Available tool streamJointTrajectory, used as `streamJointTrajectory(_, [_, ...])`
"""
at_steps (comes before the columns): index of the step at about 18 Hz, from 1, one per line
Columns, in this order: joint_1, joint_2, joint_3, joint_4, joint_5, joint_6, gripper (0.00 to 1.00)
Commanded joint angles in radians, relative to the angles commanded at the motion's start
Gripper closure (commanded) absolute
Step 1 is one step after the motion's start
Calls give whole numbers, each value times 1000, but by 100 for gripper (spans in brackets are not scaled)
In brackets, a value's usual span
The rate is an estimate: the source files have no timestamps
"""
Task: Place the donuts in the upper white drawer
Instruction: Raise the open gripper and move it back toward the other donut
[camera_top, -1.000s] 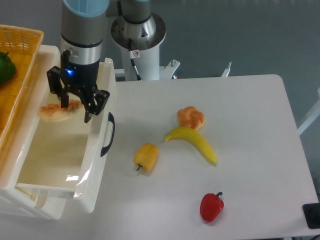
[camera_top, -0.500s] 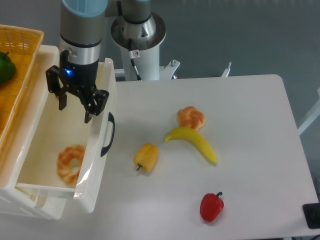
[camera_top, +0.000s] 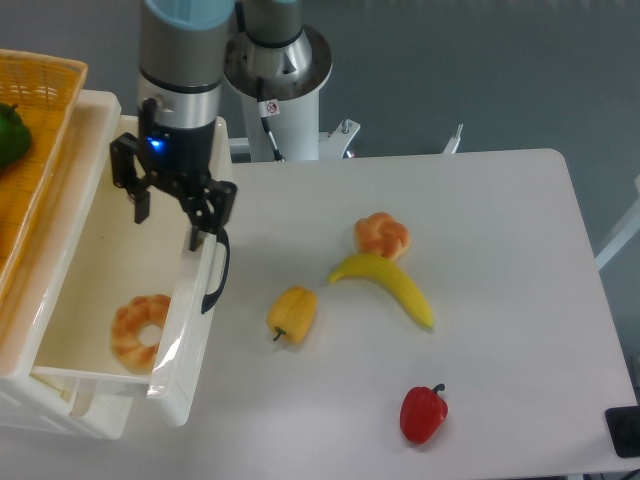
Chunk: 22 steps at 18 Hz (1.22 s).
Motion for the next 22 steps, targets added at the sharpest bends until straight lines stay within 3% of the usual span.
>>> streamJointTrajectory(8, [43,-72,3,12,180,19,9])
streamJointTrajectory(12, [87,-84,3,15,193,20,2])
streamJointTrajectory(18, [103,-104,5,47,221,25,0])
streamJointTrajectory(22, [104,-135,0,54,278,173,0])
